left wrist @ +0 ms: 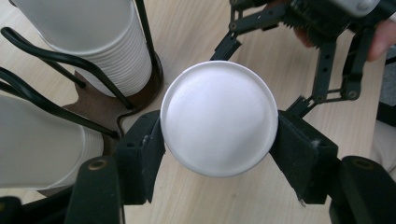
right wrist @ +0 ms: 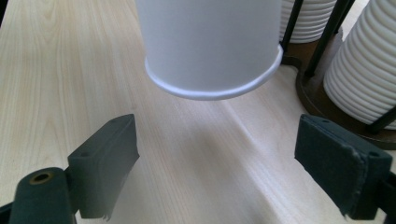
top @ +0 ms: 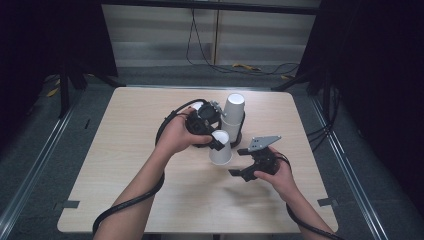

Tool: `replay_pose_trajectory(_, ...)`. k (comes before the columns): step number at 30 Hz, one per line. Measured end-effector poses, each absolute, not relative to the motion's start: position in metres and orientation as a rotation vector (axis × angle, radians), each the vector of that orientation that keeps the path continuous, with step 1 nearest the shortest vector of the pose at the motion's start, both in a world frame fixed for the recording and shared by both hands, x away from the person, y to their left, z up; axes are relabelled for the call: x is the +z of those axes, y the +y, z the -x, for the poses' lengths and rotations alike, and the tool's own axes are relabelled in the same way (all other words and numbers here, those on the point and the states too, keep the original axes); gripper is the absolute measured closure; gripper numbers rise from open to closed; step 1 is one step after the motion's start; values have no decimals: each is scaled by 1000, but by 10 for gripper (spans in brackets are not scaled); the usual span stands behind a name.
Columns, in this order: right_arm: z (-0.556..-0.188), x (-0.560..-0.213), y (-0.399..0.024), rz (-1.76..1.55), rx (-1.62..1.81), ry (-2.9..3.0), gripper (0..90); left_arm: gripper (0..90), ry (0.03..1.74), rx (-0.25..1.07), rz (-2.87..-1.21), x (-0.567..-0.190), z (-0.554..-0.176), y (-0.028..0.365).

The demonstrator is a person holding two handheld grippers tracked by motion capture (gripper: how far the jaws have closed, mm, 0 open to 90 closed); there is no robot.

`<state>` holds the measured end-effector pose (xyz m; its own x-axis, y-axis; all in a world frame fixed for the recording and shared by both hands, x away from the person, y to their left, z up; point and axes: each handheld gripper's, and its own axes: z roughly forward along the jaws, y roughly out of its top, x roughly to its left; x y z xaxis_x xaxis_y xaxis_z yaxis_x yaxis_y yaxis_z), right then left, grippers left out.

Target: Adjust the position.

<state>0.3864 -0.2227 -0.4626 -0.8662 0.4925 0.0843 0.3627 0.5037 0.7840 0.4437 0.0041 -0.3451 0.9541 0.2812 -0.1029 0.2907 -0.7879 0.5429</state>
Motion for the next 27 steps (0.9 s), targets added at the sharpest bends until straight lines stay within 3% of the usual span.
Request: replay_pose_trajectory(27,-386,-456,-220,-724,1357,2566,129,362,368,-67,-2537,-360,-441,-13)
